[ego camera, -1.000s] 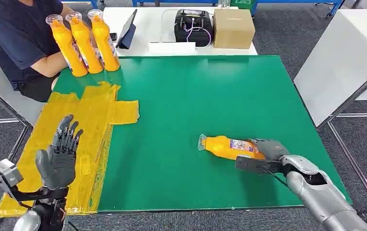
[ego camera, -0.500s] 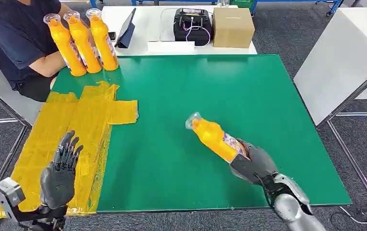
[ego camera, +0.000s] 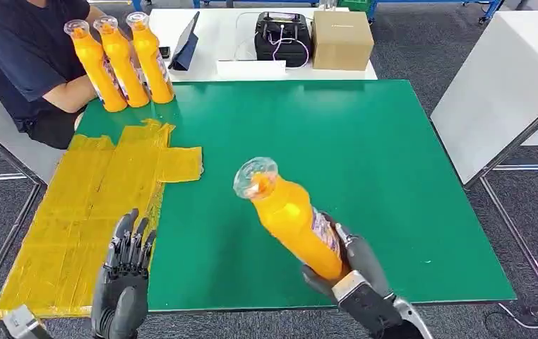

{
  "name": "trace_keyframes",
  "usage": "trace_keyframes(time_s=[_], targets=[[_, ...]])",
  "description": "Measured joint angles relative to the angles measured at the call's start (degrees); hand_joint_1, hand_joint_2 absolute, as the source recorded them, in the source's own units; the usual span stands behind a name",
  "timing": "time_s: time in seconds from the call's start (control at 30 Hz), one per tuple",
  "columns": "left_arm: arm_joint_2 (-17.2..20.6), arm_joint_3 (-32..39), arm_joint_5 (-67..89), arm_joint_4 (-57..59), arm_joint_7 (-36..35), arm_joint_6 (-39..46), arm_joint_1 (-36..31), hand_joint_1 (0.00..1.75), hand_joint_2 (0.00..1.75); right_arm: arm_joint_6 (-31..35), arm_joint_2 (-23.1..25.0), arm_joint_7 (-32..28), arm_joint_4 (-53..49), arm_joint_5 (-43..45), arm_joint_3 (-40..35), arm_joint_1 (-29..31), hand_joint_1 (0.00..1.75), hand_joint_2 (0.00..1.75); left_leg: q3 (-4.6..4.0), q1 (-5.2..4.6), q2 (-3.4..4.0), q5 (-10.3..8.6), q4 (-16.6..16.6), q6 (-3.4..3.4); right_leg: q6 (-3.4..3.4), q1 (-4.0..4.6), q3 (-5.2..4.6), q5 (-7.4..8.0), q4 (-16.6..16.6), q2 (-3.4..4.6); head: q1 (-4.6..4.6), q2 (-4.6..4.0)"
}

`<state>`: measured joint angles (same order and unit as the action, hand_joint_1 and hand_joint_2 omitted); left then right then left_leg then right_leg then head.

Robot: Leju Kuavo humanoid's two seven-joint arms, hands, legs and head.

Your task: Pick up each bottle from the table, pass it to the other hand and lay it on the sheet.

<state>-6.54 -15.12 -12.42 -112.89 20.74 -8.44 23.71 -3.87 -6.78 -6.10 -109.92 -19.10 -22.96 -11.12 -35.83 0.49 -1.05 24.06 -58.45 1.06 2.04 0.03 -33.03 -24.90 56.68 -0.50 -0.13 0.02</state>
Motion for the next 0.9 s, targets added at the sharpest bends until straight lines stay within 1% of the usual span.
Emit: trace_keyframes(time_s=[0.13, 0.3, 0.4, 0.57, 0.7, 0.8, 0.9], targets=[[1.84, -5.09, 0.92, 0.0, 0.96, 2.52, -0.15, 0.0, 1.75, 0.59, 0.0, 1.05, 0.17, -2.71, -7.24, 0.64, 1.75, 1.75, 0.0, 0.01, 0.0, 0.0, 0.0, 0.0, 0.0, 0.0, 0.0, 0.0, 0.0, 0.0, -0.02, 0.0], [4.11, -10.19, 0.09, 0.0, 1.27, 3.72, -0.6, 0.0, 1.75, 0.85, -0.37, 1.66, 0.81, -5.56, -13.29, 1.61, 1.75, 1.75, -0.01, 0.0, -0.01, 0.0, 0.0, 0.0, 0.0, 0.01, -0.01, -0.01, 0.0, 0.0, 0.0, 0.0], [5.03, -11.68, -2.08, 0.0, 0.92, 3.59, -0.87, 0.0, 1.75, 0.94, -0.61, 1.73, 0.96, -5.89, -14.85, 1.91, 1.75, 1.75, -0.02, -0.01, -0.01, 0.0, 0.0, 0.0, 0.0, -0.01, -0.02, -0.01, 0.0, 0.0, -0.02, 0.0], [7.89, -14.67, -11.29, 0.74, -0.13, 1.05, -2.05, 0.0, 1.75, 1.53, -1.44, 1.79, 0.98, -8.53, -16.97, 2.61, 1.75, 1.75, -0.01, -0.01, -0.02, 0.0, 0.0, 0.0, 0.0, 0.0, -0.02, -0.01, 0.0, 0.0, -0.02, 0.0], [9.29, -16.07, -12.94, 1.38, -0.3, 0.55, -2.52, 0.0, 1.75, 1.44, -1.9, 1.99, 1.09, -8.79, -17.89, 3.0, 1.75, 1.75, 0.0, -0.01, 0.0, 0.0, 0.0, 0.0, 0.0, 0.0, -0.01, -0.01, 0.0, 0.0, -0.02, 0.0], [10.3, -17.1, -15.08, 1.71, -0.22, 0.24, -2.83, 0.0, 1.75, 0.0, -2.65, 2.03, 1.64, -9.58, -18.98, 3.54, 1.75, 1.75, 0.0, -0.01, 0.0, 0.0, 0.0, 0.0, 0.0, 0.0, -0.02, -0.01, 0.0, 0.0, -0.02, 0.0], [11.08, -17.86, -16.32, 1.84, 0.5, 0.13, -2.89, 0.0, 1.75, -1.77, -4.56, 1.38, 2.18, -10.28, -21.01, 3.77, 1.75, 1.75, -0.01, -0.01, -0.01, 0.0, 0.0, 0.0, 0.0, 0.0, -0.03, -0.02, 0.0, 0.0, -0.02, 0.0]])
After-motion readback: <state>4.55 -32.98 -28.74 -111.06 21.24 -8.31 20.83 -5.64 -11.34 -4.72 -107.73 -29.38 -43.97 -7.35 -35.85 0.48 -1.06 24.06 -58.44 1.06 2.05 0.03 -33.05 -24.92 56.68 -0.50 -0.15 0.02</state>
